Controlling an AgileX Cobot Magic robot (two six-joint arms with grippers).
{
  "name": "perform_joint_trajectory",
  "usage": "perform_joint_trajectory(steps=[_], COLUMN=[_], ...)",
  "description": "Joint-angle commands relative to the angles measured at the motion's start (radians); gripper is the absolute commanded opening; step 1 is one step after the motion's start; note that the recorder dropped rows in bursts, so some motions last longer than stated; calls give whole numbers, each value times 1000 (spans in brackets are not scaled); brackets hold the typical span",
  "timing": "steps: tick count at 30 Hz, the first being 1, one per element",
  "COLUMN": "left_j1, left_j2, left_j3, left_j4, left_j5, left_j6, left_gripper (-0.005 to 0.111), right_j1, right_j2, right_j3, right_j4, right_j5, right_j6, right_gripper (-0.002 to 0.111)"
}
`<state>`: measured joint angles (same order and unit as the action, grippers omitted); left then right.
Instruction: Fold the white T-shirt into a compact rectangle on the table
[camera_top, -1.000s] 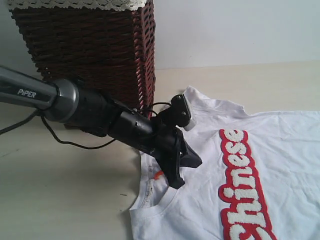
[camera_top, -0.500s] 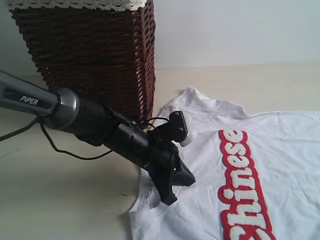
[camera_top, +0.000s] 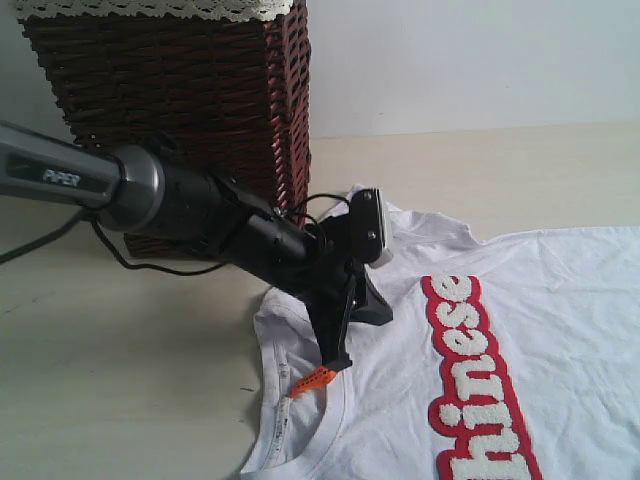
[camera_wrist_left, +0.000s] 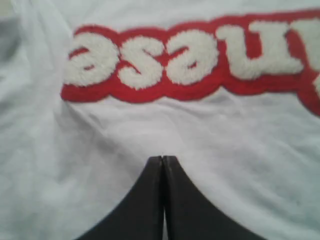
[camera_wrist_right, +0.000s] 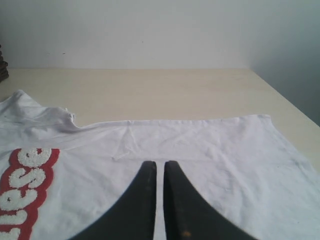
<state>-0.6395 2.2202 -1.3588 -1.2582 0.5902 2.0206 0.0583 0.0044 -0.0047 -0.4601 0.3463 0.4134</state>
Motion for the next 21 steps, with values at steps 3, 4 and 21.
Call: perform_joint_trajectory(steps=[3, 4, 21], left_j1=[0, 0, 8], left_j2=[22, 16, -77], left_j3=[23, 31, -122], left_j4=[186, 219, -252], left_j5=[133, 170, -76], left_j6=[-93, -135, 78], left_gripper=[0, 0, 10], right_j1=[-5, -5, -5], right_j2=[-4, -4, -4], right_j3=[5, 5, 5], right_j4=[2, 2, 2], right_j5=[-13, -13, -13], right_j6=[1, 1, 1], right_gripper=[8, 8, 8])
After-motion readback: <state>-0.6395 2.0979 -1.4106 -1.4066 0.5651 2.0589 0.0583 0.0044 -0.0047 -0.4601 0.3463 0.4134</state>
